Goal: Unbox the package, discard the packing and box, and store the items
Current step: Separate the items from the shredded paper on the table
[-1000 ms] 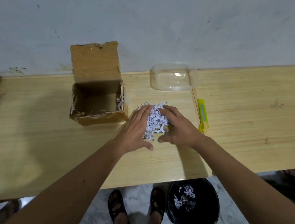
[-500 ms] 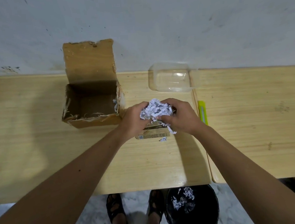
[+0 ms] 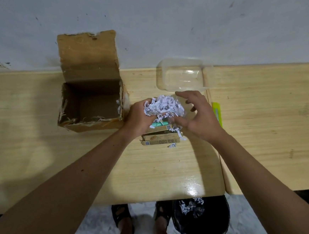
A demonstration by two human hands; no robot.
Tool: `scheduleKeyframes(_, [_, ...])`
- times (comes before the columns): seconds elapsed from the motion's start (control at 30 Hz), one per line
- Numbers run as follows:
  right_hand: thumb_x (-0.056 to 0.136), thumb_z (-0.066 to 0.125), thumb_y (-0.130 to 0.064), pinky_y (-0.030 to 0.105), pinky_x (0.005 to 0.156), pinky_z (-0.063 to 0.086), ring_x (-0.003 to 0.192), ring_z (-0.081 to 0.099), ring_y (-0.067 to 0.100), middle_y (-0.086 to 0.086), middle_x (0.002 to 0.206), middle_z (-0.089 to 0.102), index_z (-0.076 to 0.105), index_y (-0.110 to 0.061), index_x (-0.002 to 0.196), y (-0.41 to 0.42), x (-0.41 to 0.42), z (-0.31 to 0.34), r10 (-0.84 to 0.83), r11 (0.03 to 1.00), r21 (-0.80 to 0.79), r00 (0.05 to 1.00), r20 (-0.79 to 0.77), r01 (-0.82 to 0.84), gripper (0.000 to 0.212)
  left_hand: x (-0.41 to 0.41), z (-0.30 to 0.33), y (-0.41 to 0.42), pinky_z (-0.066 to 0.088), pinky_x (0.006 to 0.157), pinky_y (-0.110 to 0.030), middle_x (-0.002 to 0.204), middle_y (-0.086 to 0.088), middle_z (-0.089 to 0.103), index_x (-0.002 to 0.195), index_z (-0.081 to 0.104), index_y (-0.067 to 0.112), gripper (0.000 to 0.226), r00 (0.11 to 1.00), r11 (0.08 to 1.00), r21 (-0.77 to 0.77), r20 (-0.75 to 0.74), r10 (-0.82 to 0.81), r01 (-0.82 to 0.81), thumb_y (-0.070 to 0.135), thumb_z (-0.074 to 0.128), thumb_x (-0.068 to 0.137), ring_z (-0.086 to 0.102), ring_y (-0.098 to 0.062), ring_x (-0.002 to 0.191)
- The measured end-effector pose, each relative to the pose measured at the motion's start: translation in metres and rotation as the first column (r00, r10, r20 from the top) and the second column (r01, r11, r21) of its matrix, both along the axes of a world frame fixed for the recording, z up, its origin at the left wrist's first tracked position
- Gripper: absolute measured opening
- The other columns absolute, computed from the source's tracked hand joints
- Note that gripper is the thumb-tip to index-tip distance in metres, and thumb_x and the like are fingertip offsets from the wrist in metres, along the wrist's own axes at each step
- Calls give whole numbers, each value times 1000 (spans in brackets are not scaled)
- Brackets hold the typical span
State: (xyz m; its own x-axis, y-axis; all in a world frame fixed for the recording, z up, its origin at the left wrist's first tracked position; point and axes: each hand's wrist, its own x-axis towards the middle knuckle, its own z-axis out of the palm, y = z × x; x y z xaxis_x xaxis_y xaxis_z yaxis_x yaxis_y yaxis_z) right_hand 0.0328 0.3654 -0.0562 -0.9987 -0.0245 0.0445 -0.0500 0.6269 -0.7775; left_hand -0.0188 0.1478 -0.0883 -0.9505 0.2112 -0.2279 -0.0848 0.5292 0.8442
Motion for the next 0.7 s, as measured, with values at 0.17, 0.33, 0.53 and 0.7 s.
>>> scheduleKeyframes(0.17, [81,87,-10,34,73,54,83,67,19,0,99,71,79,-17,102,-9,19,16,114,979,-157,989,-91,-127,24,-3,0,-2,58,100,-40,123,-8,75,134,65,5,52,1000,1000,2,5,-5,5,4,81,84,71,-19,111])
scheduleKeyframes(0.33, [77,91,-22,30,74,56,79,62,3,-10,94,69,82,-19,102,-21,30,-6,330,944,-2,944,-6,-330,26,-4,-1,-4,55,90,-21,118,-6,74,129,66,2,45,1000,1000,24,9,5,-6,-1,79,85,70,-18,106])
scheduleKeyframes(0.53, [72,93,-31,35,89,57,109,64,22,-2,117,68,78,-20,111,-13,28,-10,332,916,236,943,13,-325,44,-5,-1,-3,58,98,-39,119,-13,74,131,65,0,50,1000,999,34,17,-15,14,-4,79,83,72,-26,110])
scheduleKeyframes(0.7, [70,90,-27,31,84,53,102,61,25,4,112,64,72,-14,112,-10,38,6,384,830,449,923,-34,-330,47,1,6,3,58,99,-42,121,-12,74,133,64,1,53,999,996,73,-1,-45,45,-2,81,82,72,-26,111])
